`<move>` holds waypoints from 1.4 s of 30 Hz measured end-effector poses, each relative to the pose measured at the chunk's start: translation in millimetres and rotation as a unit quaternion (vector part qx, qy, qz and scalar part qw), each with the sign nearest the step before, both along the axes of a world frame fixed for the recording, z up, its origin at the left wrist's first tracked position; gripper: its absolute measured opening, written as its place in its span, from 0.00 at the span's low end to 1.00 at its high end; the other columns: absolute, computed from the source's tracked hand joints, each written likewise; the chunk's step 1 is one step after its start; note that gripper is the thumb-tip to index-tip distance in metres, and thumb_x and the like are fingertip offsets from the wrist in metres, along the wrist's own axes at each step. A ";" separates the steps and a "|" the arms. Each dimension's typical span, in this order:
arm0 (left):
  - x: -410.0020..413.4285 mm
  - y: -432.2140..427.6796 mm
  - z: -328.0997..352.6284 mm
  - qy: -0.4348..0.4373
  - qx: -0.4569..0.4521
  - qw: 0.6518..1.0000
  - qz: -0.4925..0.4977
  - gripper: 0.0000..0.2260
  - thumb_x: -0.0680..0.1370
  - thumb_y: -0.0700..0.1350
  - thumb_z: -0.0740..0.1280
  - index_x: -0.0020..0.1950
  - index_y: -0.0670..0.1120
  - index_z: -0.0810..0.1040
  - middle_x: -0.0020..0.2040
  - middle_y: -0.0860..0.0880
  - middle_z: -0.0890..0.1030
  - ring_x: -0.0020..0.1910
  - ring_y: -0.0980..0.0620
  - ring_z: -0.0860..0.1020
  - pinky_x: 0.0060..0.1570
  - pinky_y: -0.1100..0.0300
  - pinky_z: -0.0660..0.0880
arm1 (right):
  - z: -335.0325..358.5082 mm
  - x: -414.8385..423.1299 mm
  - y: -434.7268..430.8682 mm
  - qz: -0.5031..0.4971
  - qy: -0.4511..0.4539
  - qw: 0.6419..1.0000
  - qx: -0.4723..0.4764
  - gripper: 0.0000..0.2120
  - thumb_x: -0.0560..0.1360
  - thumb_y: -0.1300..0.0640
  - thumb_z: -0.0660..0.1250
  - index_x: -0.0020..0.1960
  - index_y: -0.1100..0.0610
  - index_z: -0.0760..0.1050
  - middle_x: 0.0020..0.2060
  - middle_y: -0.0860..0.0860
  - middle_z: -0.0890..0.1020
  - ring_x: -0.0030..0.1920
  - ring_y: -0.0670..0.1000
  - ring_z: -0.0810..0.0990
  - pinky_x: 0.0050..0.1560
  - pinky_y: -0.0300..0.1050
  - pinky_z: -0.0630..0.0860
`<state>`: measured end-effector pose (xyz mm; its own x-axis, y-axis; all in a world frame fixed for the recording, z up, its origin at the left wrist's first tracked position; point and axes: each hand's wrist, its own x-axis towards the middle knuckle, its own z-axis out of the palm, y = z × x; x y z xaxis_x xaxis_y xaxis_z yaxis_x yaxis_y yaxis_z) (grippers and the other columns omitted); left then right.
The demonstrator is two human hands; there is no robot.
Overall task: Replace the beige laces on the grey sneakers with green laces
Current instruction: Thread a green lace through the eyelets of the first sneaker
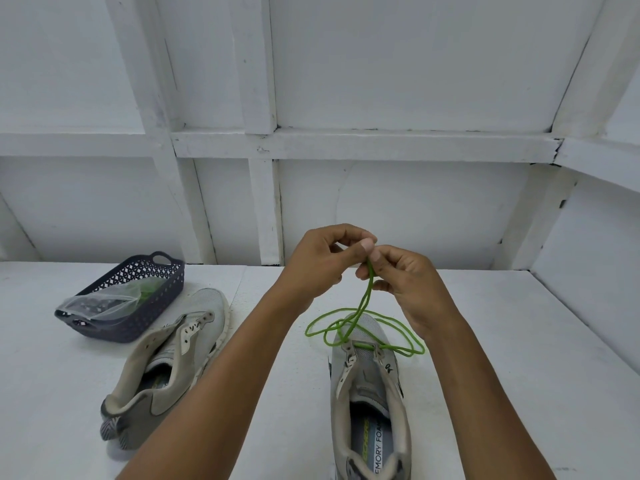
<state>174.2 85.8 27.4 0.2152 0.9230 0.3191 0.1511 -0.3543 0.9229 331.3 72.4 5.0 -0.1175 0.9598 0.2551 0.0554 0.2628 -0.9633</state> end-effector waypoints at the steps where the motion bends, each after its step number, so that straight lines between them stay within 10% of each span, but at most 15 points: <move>1: 0.4 0.5 0.5 0.000 0.006 1.000 -0.003 0.04 0.78 0.45 0.71 0.49 0.47 0.85 0.34 0.56 0.80 0.34 0.53 0.72 0.30 0.65 0.69 | -0.2 0.0 0.0 0.004 -0.002 1.000 -0.001 0.14 0.75 0.45 0.64 0.46 0.54 0.82 0.36 0.48 0.84 0.44 0.46 0.82 0.50 0.48 0.77; 21: -2.8 39.8 -16.2 -0.040 -0.046 0.995 0.076 0.04 0.79 0.42 0.70 0.46 0.43 0.82 0.38 0.48 0.81 0.33 0.54 0.77 0.30 0.62 0.75 | 0.9 5.9 -20.2 0.252 0.115 0.957 -0.086 0.10 0.76 0.55 0.65 0.45 0.62 0.77 0.35 0.57 0.82 0.36 0.54 0.81 0.43 0.47 0.80; 28: -18.7 32.7 -9.8 0.228 0.147 0.959 -0.077 0.20 0.81 0.40 0.66 0.70 0.57 0.73 0.72 0.57 0.71 0.71 0.61 0.67 0.67 0.70 0.63 | -4.0 5.2 -11.2 0.119 0.105 0.984 -0.079 0.12 0.74 0.54 0.64 0.45 0.63 0.77 0.36 0.57 0.83 0.37 0.55 0.81 0.42 0.47 0.80; 42: -13.8 22.3 -20.3 0.159 0.175 0.965 -0.114 0.09 0.79 0.43 0.68 0.58 0.43 0.83 0.57 0.50 0.83 0.59 0.54 0.79 0.62 0.57 0.74 | 3.9 6.2 -27.5 0.150 0.124 0.977 -0.091 0.11 0.75 0.55 0.62 0.43 0.63 0.75 0.32 0.57 0.80 0.34 0.54 0.80 0.40 0.46 0.79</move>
<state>160.3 108.2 7.1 0.5382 0.6877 0.4872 0.2880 -0.6933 0.6605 337.6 44.8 8.9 -0.3557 0.9240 0.1402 -0.2395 0.0549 -0.9694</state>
